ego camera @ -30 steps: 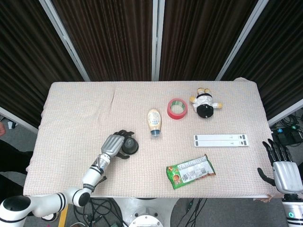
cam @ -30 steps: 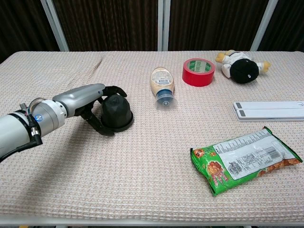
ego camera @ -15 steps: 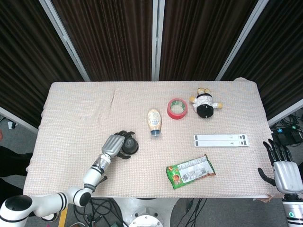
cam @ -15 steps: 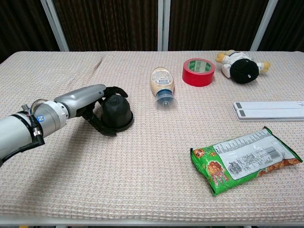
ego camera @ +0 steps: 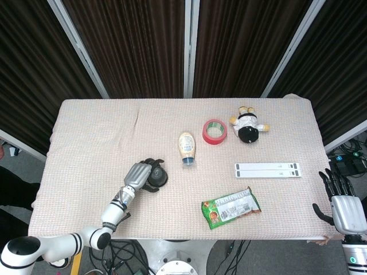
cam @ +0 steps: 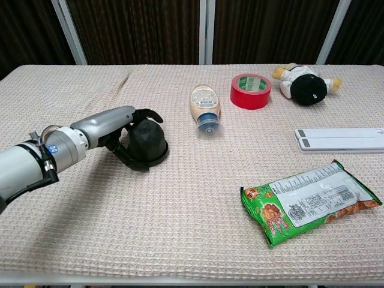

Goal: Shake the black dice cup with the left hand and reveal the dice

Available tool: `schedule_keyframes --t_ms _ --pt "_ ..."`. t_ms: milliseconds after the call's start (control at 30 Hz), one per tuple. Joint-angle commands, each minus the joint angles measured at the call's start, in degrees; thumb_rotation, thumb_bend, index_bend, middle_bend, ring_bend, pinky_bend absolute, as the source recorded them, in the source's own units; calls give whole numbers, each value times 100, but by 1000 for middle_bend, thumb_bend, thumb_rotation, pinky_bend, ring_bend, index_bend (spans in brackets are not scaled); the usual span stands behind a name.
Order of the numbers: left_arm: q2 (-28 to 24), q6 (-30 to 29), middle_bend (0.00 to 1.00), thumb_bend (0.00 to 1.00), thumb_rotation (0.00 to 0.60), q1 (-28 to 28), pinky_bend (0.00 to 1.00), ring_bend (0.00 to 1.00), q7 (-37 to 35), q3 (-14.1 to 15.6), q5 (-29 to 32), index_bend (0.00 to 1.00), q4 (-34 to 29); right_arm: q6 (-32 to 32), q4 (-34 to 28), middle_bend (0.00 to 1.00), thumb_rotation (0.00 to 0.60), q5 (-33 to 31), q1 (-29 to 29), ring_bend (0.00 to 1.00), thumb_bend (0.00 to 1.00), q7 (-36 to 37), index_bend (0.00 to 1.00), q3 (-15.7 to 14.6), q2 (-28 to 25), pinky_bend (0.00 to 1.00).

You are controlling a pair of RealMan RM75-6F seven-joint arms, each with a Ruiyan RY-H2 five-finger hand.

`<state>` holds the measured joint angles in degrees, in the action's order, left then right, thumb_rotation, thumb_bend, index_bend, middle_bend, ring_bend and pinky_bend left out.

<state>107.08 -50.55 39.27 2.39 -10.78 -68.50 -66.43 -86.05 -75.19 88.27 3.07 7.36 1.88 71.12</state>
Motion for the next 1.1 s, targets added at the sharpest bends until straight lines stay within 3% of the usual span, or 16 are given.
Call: schedule_keyframes --t_ms 33,633,933,1100 --pt "8 -5 267 34 600 0 265 170 -20 4 -8 174 12 7 1 0 600 -7 0 0 202 4 0 2 -2 43" --pt "-1 -382 411 189 600 -81 340 261 -234 -128 -120 283 -48 10 8 0 600 -8 0 0 203 16 0 6 2 42" --pt "-746 -607 452 210 600 -66 384 298 174 -443 -18 354 -921 27 51 0 600 3 7 0 203 37 0 -3 33 42" --pt "-1317 -794 452 212 600 174 387 300 883 -834 13 367 -1453 -192 64 0 600 189 -1 0 204 62 0 -9 71 42"
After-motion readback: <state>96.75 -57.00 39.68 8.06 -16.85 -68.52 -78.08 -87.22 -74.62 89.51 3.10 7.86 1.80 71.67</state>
